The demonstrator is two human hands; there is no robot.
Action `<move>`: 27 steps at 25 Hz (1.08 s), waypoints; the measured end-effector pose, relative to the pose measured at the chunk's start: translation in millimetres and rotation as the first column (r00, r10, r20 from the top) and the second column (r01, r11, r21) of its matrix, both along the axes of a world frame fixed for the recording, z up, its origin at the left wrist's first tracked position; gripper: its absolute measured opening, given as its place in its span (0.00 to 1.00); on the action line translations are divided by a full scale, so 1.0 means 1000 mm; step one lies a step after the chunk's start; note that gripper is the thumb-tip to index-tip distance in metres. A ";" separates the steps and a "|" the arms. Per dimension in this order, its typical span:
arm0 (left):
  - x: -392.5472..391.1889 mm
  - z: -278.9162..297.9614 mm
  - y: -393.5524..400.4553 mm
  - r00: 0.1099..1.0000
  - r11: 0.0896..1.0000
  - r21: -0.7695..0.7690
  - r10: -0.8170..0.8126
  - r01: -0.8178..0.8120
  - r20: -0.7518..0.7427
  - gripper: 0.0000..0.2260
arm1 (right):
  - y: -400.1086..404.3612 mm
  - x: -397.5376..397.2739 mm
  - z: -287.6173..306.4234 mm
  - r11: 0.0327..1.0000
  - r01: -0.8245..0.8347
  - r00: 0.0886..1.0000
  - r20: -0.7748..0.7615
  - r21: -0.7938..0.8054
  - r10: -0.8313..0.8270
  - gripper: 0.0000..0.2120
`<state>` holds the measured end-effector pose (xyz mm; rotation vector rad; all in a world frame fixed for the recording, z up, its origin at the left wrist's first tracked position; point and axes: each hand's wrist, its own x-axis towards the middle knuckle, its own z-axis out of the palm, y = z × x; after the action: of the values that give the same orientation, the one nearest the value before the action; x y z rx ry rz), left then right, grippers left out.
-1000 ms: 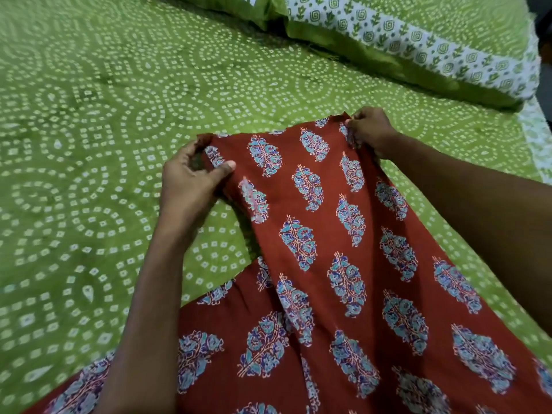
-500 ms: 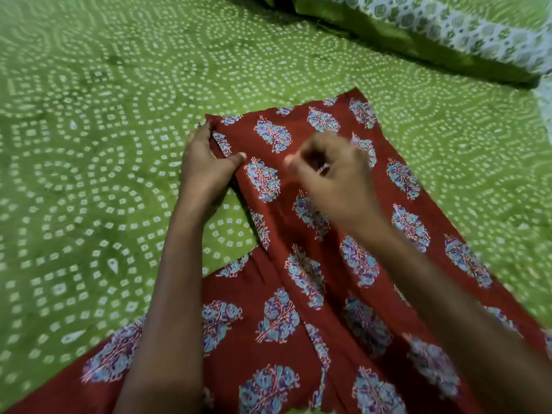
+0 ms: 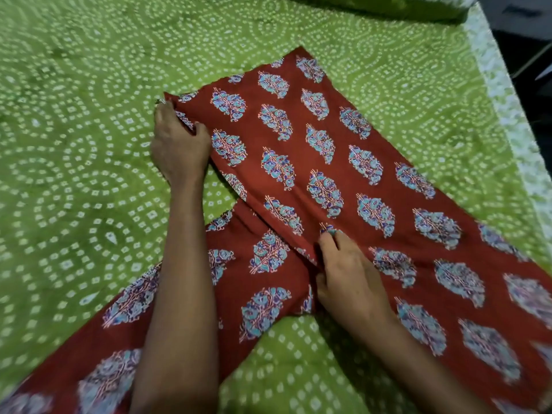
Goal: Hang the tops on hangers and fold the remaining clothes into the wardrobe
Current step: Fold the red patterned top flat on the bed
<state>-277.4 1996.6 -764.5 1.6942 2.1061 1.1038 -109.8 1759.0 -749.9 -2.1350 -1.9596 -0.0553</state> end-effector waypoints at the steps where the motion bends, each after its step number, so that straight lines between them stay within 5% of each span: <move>1: 0.001 0.000 -0.001 1.000 1.000 -0.003 0.003 -0.003 -0.008 0.25 | -0.002 0.003 0.003 1.000 0.011 1.000 -0.001 0.019 -0.011 0.21; 6: -0.005 -0.001 -0.006 0.982 0.998 0.003 -0.060 0.060 0.178 0.25 | -0.037 0.008 0.016 0.995 -0.067 0.994 0.088 0.071 0.061 0.19; 10: -0.027 -0.020 0.008 0.805 0.971 -0.080 -0.141 0.227 0.576 0.27 | -0.077 0.013 0.026 0.987 -0.043 0.996 0.066 -0.156 0.054 0.25; 12: -0.032 -0.031 0.011 0.742 0.948 -0.104 -0.164 0.300 0.650 0.24 | -0.089 0.016 0.035 0.961 -0.056 0.994 0.078 -0.271 0.079 0.23; 14: -0.021 0.001 -0.012 0.710 0.943 -0.146 -0.117 0.298 0.694 0.18 | -0.095 0.030 0.044 0.864 -0.174 0.984 -0.111 -0.472 0.138 0.17; 16: -0.009 0.029 -0.028 0.817 0.960 -0.179 -0.075 0.213 0.572 0.15 | -0.091 0.047 0.051 0.789 -0.340 0.897 -0.427 -0.511 0.110 0.11; 18: 0.021 0.061 -0.059 0.982 0.993 -0.115 -0.013 0.036 0.189 0.19 | -0.068 0.064 0.047 0.926 -0.257 0.793 -0.609 -0.275 0.039 0.06; 20: 0.073 0.072 -0.106 0.964 0.964 0.084 -0.257 0.250 0.072 0.21 | -0.035 0.071 0.033 0.991 -0.120 0.754 -0.655 -0.062 0.051 0.13; 23: 0.136 0.036 -0.176 0.866 0.864 -0.078 -0.500 0.498 -0.017 0.23 | -0.003 0.079 -0.001 0.932 -0.264 0.901 -0.408 -0.247 0.147 0.28; 25: 0.139 0.004 -0.186 0.819 0.860 -0.287 -0.498 0.422 -0.286 0.28 | 0.004 0.112 -0.019 0.941 -0.192 0.976 -0.157 -0.278 0.152 0.30; 27: 0.132 -0.006 -0.178 0.782 0.853 -0.391 -0.492 0.345 -0.384 0.30 | 0.008 0.150 -0.022 0.971 -0.032 0.997 -0.074 -0.237 0.014 0.32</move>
<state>-144.9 1818.3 -770.6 2.2821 1.8381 0.2274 40.3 1767.0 -771.4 -2.2219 -2.0381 0.2708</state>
